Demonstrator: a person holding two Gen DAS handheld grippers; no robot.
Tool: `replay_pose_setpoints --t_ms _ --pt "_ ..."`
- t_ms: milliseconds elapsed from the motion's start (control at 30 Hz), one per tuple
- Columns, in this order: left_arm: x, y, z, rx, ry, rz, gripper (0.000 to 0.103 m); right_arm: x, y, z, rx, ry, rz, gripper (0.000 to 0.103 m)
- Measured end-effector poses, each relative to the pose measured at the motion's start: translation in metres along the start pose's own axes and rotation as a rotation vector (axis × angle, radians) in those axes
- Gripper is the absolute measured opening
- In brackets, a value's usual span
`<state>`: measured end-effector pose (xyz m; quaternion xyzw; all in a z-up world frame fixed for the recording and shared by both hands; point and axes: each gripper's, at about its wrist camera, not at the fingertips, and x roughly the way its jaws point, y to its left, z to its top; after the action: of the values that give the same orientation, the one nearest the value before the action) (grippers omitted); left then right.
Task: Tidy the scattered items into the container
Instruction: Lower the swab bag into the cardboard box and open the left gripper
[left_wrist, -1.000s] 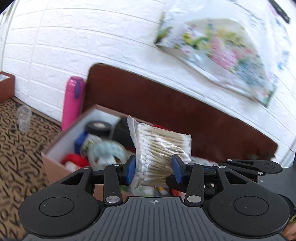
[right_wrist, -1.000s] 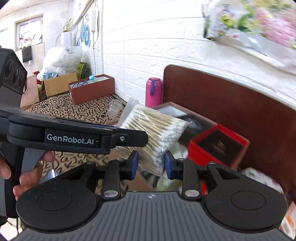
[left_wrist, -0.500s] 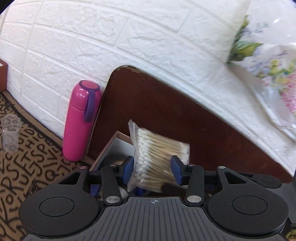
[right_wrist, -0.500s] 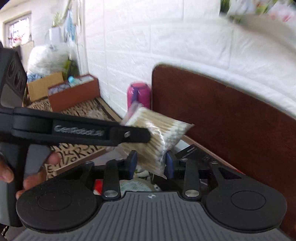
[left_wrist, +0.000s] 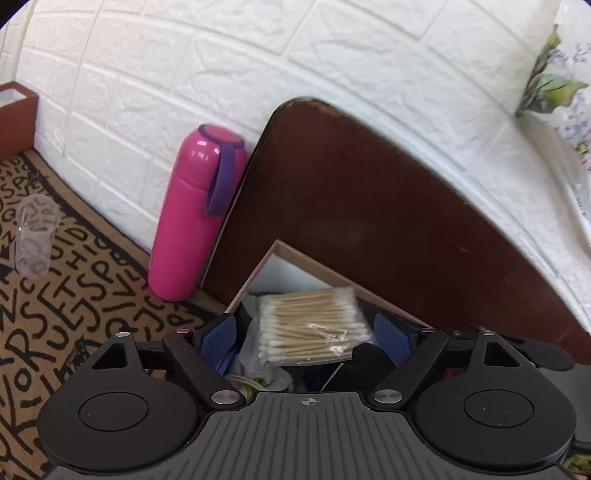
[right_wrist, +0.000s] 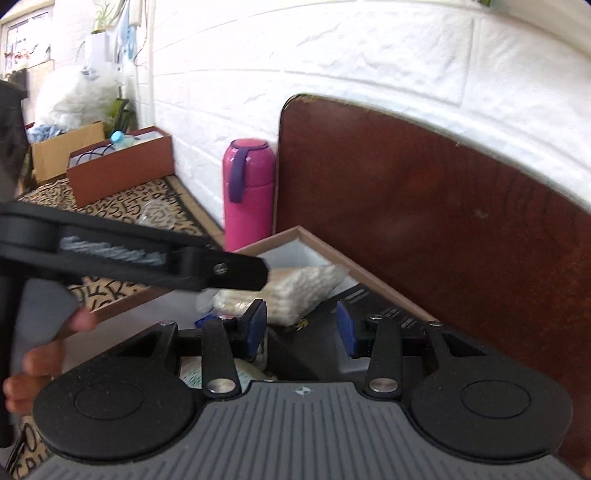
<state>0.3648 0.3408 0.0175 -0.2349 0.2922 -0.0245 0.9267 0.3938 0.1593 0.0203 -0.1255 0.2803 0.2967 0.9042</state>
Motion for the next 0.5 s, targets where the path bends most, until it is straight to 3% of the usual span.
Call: replay_pose_setpoints --t_ms 67,167,333,500 --pt "-0.011 -0.001 0.003 -0.003 -0.032 -0.001 0.09 0.0 -0.001 0.006 -0.008 -0.018 -0.024 0.031" --pt "-0.022 -0.001 0.006 0.011 -0.075 0.022 0.093 0.009 0.0 0.013 -0.007 0.007 0.012 0.018" --pt "-0.019 0.003 0.001 0.031 -0.063 0.042 0.096 0.04 0.018 0.013 -0.071 0.101 0.049 0.017" --pt "-0.007 0.009 -0.009 0.031 -0.017 0.069 0.098 0.047 0.017 0.009 -0.063 0.113 0.05 0.026"
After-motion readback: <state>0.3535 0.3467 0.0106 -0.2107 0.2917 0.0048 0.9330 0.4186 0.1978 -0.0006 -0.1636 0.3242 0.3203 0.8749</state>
